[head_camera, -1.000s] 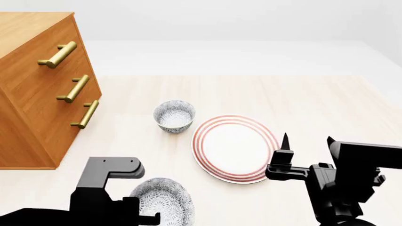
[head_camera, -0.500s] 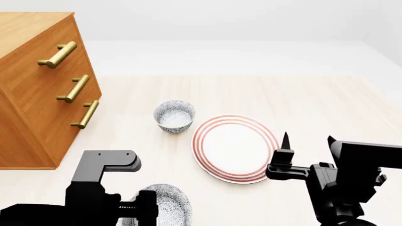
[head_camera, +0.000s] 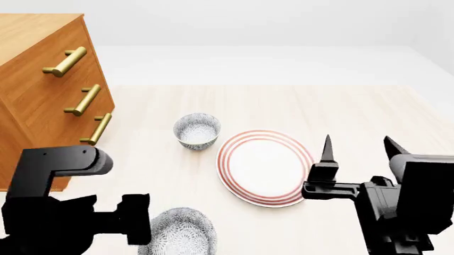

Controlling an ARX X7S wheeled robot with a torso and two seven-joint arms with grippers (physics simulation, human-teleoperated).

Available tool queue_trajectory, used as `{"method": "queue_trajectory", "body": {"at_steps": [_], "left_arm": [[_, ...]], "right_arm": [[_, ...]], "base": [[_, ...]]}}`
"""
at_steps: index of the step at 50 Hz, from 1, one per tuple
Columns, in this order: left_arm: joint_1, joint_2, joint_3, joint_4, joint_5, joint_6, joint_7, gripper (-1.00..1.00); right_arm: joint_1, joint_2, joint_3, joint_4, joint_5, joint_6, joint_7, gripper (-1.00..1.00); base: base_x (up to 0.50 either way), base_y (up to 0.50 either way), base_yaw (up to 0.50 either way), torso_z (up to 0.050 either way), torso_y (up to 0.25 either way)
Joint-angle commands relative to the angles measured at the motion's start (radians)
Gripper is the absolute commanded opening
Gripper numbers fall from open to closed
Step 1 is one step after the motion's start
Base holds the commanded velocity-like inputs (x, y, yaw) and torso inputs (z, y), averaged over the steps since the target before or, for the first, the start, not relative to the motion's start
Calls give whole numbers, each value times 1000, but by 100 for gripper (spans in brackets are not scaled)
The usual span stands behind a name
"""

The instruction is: Stack the bowl in the middle on the bowl at the back.

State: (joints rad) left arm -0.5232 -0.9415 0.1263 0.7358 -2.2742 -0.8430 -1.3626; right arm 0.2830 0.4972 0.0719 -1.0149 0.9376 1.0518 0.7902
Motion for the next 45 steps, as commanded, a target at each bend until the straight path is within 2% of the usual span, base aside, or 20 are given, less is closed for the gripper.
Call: {"method": "queue_trajectory", "body": {"at_steps": [1, 3, 5, 9, 12, 13, 17, 18, 21, 24, 25, 36, 40, 45], "left_arm": [[260, -103, -457, 177, -56, 20, 58, 100], [326, -65, -672, 206, -34, -54, 83, 100], [359, -22, -862, 228, -34, -130, 115, 100], [341, 66, -1163, 263, -24, -263, 204, 100], [320, 102, -1328, 263, -37, -340, 263, 100], [321, 105, -1363, 257, -48, -354, 273, 100], [297, 128, -1435, 225, -27, -425, 320, 100], [296, 131, -1445, 217, -24, -436, 328, 100], [312, 124, -1482, 192, -39, -451, 334, 100], [329, 134, -1536, 172, -53, -481, 344, 100], [335, 144, -1555, 170, -59, -499, 351, 100], [433, 163, -1759, 155, -187, -566, 363, 100], [411, 183, -1721, 173, -152, -577, 368, 100], [242, 218, -1580, 218, 18, -623, 405, 100]], "right_arm": [[264, 633, -707, -32, 160, -786, 562, 100], [564, 731, -1007, -32, 53, -1009, 669, 100], [864, 745, -1307, -32, -63, -1199, 780, 100], [1464, 824, -1907, -32, -233, -1401, 780, 100], [1914, 838, -2357, -32, -335, -1512, 781, 100], [1990, 842, -2507, -32, -339, -1510, 781, 100], [1970, 879, -3107, -32, -395, -1486, 781, 100], [1961, 889, -3213, -32, -412, -1482, 781, 100], [1906, 926, -3213, -32, -483, -1467, 781, 100], [1708, 1064, -3211, -32, -737, -1431, 780, 100], [1686, 1073, -3199, -32, -752, -1427, 781, 100], [1651, 1074, -3106, -32, -690, -1415, 781, 100], [1646, 1074, -3089, -32, -673, -1420, 781, 100], [1637, 1074, -3077, -32, -680, -1414, 781, 100]], "base": [[0, 0, 0, 0, 0], [0, 0, 0, 0, 0], [0, 0, 0, 0, 0], [0, 0, 0, 0, 0], [0, 0, 0, 0, 0], [0, 0, 0, 0, 0], [0, 0, 0, 0, 0], [0, 0, 0, 0, 0], [0, 0, 0, 0, 0], [0, 0, 0, 0, 0], [0, 0, 0, 0, 0], [0, 0, 0, 0, 0], [0, 0, 0, 0, 0], [0, 0, 0, 0, 0]]}}
